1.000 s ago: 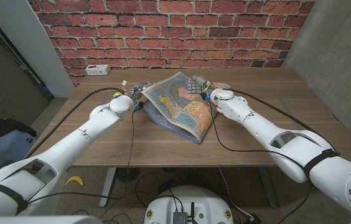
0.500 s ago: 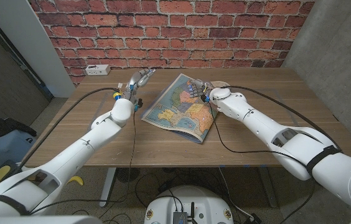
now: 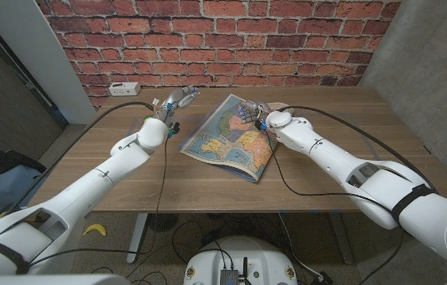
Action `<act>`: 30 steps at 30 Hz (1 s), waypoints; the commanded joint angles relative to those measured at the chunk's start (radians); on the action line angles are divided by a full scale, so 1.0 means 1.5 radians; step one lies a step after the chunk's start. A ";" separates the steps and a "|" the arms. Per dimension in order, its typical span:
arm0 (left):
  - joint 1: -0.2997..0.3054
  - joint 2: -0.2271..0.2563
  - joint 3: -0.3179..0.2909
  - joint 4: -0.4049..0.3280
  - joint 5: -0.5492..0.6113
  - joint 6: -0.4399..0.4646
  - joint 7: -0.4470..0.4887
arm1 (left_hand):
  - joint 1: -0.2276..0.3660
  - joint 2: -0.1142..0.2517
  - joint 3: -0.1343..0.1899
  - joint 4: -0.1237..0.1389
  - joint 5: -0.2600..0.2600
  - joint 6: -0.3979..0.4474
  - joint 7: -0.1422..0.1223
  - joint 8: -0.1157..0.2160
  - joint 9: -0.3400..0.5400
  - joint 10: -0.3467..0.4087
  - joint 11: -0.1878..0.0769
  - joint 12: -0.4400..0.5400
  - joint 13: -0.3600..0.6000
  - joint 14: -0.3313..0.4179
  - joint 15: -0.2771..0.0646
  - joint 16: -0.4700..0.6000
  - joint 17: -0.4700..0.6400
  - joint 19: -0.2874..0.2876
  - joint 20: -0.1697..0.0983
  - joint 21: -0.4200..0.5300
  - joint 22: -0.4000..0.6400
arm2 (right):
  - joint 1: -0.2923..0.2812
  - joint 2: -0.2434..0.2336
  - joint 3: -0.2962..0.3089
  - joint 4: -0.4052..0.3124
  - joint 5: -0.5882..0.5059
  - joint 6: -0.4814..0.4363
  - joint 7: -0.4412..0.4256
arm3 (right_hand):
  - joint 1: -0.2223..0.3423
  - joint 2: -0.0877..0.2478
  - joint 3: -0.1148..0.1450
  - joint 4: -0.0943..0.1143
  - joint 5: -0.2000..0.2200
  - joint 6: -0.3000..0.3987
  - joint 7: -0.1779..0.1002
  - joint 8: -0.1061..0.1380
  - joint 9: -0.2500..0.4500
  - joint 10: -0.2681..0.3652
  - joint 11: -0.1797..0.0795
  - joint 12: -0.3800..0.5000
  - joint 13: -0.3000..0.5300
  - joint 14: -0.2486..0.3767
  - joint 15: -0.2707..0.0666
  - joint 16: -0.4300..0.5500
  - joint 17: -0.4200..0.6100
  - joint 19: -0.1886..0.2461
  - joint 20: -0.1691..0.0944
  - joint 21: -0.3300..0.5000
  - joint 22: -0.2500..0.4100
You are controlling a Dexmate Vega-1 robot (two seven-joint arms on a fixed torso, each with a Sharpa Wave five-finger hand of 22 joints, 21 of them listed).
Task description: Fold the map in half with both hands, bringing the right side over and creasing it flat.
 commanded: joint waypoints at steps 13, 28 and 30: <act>-0.158 0.032 0.181 -0.031 0.252 0.212 -0.241 | 0.033 -0.027 -0.007 -0.045 -0.014 -0.015 -0.048 0.000 0.000 -0.045 -0.049 -0.005 -0.016 -0.034 -0.038 -0.005 -0.002 -0.006 -0.032 -0.015 -0.001 | -0.006 -0.008 -0.017 -0.035 -0.053 0.009 -0.004 | 0.006 -0.003 0.009 0.002 0.002 0.007 -0.006 0.000 0.001 0.004 -0.007 -0.003 0.002 0.000 -0.007 0.008 0.006 0.002 -0.003 -0.004 0.002; -0.194 0.011 0.234 0.006 0.322 0.204 -0.329 | 0.048 -0.048 -0.021 -0.052 -0.012 -0.046 -0.064 -0.006 -0.001 -0.070 -0.059 -0.006 -0.025 -0.067 -0.043 -0.007 -0.002 -0.020 -0.026 -0.029 -0.003 | -0.006 -0.008 -0.023 -0.045 -0.069 0.009 -0.005 | 0.005 -0.006 0.012 0.004 0.001 0.010 -0.007 -0.001 0.002 0.006 -0.008 -0.004 0.002 0.001 -0.009 0.009 0.007 0.003 -0.003 -0.006 0.002; -0.198 0.008 0.240 0.009 0.333 0.204 -0.337 | 0.050 -0.051 -0.025 -0.051 -0.010 -0.056 -0.066 -0.008 -0.001 -0.078 -0.058 -0.007 -0.027 -0.071 -0.042 -0.006 -0.002 -0.023 -0.026 -0.032 -0.003 | -0.007 -0.008 -0.022 -0.048 -0.069 0.007 -0.006 | 0.005 -0.006 0.012 0.004 0.001 0.011 -0.007 -0.001 0.002 0.006 -0.008 -0.004 0.002 0.001 -0.009 0.009 0.008 0.003 -0.003 -0.006 0.002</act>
